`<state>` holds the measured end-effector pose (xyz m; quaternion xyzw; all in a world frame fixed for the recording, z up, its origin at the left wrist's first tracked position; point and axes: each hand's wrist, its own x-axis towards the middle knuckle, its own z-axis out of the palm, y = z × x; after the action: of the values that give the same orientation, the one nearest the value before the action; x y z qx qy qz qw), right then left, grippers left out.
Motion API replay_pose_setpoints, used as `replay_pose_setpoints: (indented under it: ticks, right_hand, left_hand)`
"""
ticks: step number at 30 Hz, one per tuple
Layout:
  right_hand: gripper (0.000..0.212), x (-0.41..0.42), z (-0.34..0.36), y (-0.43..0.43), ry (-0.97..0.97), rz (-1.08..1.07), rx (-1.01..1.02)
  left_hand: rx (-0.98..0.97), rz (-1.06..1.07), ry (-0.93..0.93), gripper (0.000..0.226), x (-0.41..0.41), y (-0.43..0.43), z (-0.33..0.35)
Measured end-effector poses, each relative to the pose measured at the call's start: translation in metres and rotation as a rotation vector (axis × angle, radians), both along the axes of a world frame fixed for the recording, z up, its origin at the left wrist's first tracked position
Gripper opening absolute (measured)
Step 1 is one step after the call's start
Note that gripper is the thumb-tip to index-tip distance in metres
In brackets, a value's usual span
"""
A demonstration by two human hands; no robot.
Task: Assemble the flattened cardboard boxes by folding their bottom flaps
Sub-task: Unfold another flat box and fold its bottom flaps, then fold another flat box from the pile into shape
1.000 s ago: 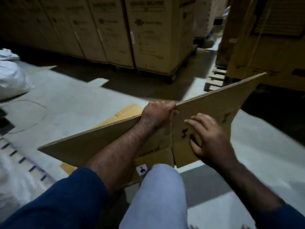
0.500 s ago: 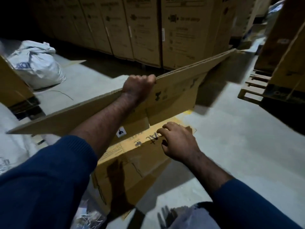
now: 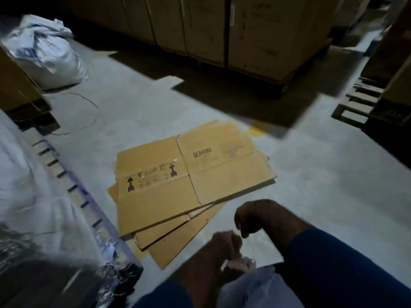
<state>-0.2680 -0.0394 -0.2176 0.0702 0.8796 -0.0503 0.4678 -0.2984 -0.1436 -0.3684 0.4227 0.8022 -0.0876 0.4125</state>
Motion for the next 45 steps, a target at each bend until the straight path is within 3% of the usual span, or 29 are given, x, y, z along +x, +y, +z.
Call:
replay_pose_setpoints:
  ticks: [1,2,3,5,7,10,14,18,22,27,33,36,39,41,45]
  right_hand:
    - [0.047,0.003,-0.001,0.003,0.038,0.007,0.019]
    - [0.047,0.006,-0.003,0.004,0.071,0.011,0.034]
    - [0.046,0.009,-0.002,0.005,0.098,0.016,0.044]
    - [0.044,0.017,0.005,0.003,0.142,0.017,0.041]
    - [0.039,0.025,0.016,-0.003,0.166,0.024,0.033]
    - [0.034,0.036,0.031,-0.008,0.204,0.025,0.042]
    - [0.029,0.056,0.053,-0.014,0.363,-0.014,0.118]
    - [0.023,0.093,0.083,-0.022,0.632,-0.085,0.301]
    - [0.021,0.147,0.110,-0.022,0.795,-0.298,0.382]
    - [0.022,0.232,0.132,0.002,0.837,-0.516,0.422]
    - [0.024,0.361,0.146,0.043,0.888,-0.915,0.389]
    - [0.014,0.430,0.162,0.072,0.945,-1.160,0.256]
    - [0.018,0.497,0.182,0.098,1.009,-1.221,0.258]
    - [0.026,0.546,0.185,0.112,1.107,-1.326,0.280]
    - [0.024,0.632,0.167,0.129,1.421,-1.759,0.289]
  left_hand:
    - [0.033,-0.122,0.022,0.100,0.015,-0.001,-0.003]
    - [0.062,-0.067,0.022,0.122,0.029,-0.006,0.007]
    - [0.026,-0.029,-0.023,0.112,0.040,-0.009,0.028]
    - [-0.060,-0.225,-0.046,0.056,0.057,-0.023,0.056]
    - [-0.166,-0.180,-0.171,0.038,0.048,-0.037,0.067]
    - [-0.185,-0.073,-0.055,0.037,0.022,-0.057,0.043]
    - [-0.008,-0.019,-0.028,0.047,0.014,-0.048,0.088]
    - [0.085,-0.026,-0.002,0.042,0.023,-0.026,0.124]
    - [0.225,-0.081,0.110,0.037,0.038,0.004,0.168]
    - [0.550,-0.062,0.148,0.032,0.078,0.056,0.244]
    - [0.810,-0.300,-0.011,0.021,0.217,0.123,0.310]
    - [0.896,-0.447,-0.065,0.019,0.303,0.154,0.325]
    - [1.000,-0.514,-0.135,0.019,0.383,0.183,0.327]
    - [1.060,-0.533,-0.220,0.019,0.433,0.202,0.326]
    - [1.126,-0.610,-0.319,0.015,0.532,0.237,0.332]
